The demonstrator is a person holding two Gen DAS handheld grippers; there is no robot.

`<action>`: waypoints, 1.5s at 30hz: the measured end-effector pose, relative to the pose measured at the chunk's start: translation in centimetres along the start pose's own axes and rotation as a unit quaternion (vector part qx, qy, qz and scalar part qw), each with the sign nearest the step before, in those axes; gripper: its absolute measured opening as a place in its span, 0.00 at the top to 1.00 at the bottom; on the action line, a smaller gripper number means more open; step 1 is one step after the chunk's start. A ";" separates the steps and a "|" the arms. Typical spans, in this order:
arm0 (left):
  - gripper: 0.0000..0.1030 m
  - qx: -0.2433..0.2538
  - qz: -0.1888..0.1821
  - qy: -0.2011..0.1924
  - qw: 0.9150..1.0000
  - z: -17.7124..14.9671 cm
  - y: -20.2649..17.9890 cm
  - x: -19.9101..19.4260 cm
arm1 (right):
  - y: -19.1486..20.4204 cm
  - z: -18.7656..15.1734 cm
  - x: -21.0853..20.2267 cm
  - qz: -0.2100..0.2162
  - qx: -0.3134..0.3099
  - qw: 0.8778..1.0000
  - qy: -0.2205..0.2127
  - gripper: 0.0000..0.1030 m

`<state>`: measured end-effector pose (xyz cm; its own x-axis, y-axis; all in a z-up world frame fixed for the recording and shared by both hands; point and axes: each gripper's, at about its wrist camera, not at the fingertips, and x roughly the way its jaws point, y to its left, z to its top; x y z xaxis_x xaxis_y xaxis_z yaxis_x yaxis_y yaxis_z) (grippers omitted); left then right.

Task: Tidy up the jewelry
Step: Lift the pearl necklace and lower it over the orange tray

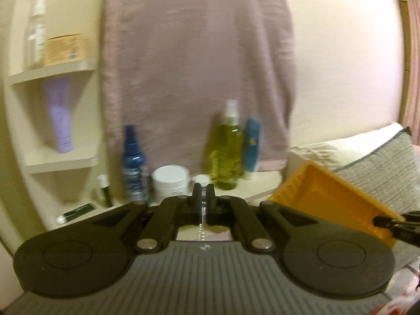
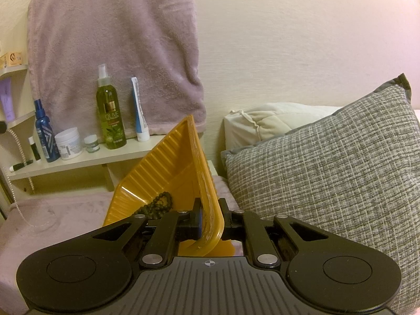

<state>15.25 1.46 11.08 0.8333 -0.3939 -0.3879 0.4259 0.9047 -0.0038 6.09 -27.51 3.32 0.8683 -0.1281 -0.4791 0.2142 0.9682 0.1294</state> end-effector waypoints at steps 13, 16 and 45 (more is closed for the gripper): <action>0.99 0.043 -0.070 0.001 0.997 2.9 -6.9 2.4 | -0.1 0.1 0.1 0.004 0.005 1.000 -0.001 0.90; 0.99 0.050 -0.083 0.004 0.995 3.5 -8.4 3.1 | -0.2 0.2 0.1 0.005 0.007 1.000 0.000 0.89; 0.99 0.037 -0.183 0.119 0.975 1.0 -15.0 10.8 | -0.6 0.0 0.1 0.007 0.019 1.000 0.002 0.89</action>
<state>18.25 -16.51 7.87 0.5185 -0.6318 -0.5762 0.7115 0.6925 -0.1191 6.08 -28.12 3.17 0.8693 -0.1144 -0.4808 0.2198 0.9608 0.1688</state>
